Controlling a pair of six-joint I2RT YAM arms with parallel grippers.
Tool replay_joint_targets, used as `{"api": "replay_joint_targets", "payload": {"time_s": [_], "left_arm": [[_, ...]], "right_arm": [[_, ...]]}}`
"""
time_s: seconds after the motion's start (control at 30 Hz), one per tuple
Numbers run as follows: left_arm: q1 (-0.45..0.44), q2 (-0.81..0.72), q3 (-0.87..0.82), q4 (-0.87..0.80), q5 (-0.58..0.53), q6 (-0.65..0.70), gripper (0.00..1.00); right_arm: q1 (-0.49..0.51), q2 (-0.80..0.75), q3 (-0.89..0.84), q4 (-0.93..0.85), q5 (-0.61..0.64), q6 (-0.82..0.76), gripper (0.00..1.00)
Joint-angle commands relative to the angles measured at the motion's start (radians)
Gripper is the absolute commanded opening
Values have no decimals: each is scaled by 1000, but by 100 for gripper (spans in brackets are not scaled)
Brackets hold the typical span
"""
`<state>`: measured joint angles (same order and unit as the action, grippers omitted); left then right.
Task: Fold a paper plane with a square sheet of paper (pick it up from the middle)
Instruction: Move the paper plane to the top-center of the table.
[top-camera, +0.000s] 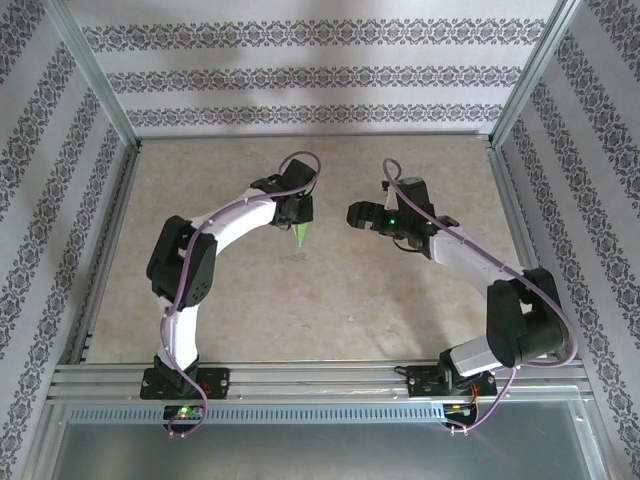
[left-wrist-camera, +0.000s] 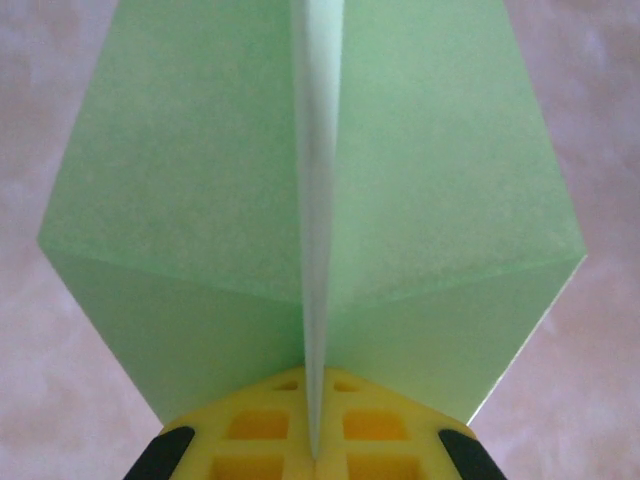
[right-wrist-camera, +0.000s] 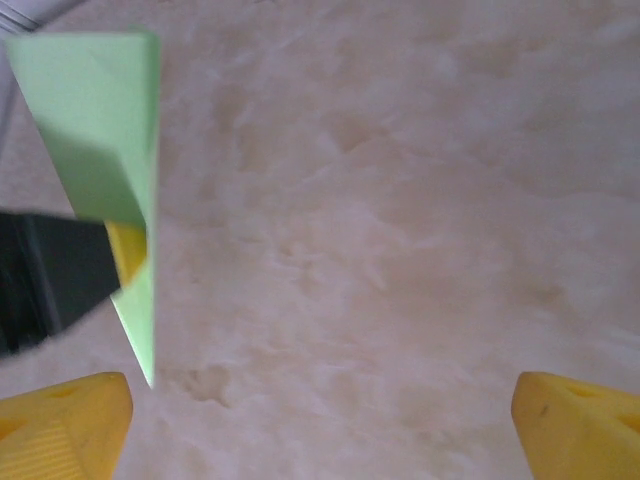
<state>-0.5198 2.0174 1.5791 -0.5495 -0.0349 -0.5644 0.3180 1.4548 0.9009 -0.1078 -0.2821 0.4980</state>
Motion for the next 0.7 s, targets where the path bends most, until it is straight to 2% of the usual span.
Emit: {"api": "replay_joint_targets", "payload": {"time_s": [0.0,0.4,0.67], "left_arm": [[25,78,83,-88,-36,36,2],[33,317,361,-282,-43,53,6],[33,351,384,-276,-34,7,11]], "right_arm": [[-15,-53,-40,-47,87,-81,98],[-27,-62,-83,-29,44,-69,98],[-27,-34,-79,-20,-12,-50,98]]}}
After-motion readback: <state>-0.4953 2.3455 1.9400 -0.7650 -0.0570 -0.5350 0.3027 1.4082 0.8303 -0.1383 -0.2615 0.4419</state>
